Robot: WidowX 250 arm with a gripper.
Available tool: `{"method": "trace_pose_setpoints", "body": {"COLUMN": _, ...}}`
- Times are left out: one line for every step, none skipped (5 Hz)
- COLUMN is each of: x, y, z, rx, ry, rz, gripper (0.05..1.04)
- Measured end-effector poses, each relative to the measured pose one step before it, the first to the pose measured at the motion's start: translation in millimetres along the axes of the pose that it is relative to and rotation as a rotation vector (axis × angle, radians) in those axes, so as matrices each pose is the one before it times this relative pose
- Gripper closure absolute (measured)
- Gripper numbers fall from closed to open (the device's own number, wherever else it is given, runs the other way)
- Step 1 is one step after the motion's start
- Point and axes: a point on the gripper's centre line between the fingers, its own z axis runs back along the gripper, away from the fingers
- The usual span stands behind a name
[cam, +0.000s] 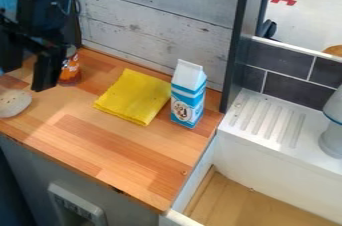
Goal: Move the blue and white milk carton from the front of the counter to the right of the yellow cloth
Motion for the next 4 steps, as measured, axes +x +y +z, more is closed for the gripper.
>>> {"method": "trace_pose_setpoints", "body": {"x": 6.17, "y": 8.23, "z": -11.63, "rx": 0.0319, "ry": 0.0175, "rz": 0.0267, "gripper": 0.083}}
{"method": "trace_pose_setpoints", "body": {"x": 1.84, "y": 24.33, "z": -11.43, "rx": -0.0357, "ry": 0.0147, "rz": 0.0318, "gripper": 0.083}}
{"method": "trace_pose_setpoints", "body": {"x": 6.21, "y": 4.37, "z": -3.24, "rx": -0.0324, "ry": -0.0141, "rz": -0.0362, "gripper": 0.083}}
{"method": "trace_pose_setpoints", "body": {"x": 7.75, "y": -6.99, "z": -2.82, "rx": -0.0392, "ry": -0.0074, "rz": -0.0263, "gripper": 0.083}}
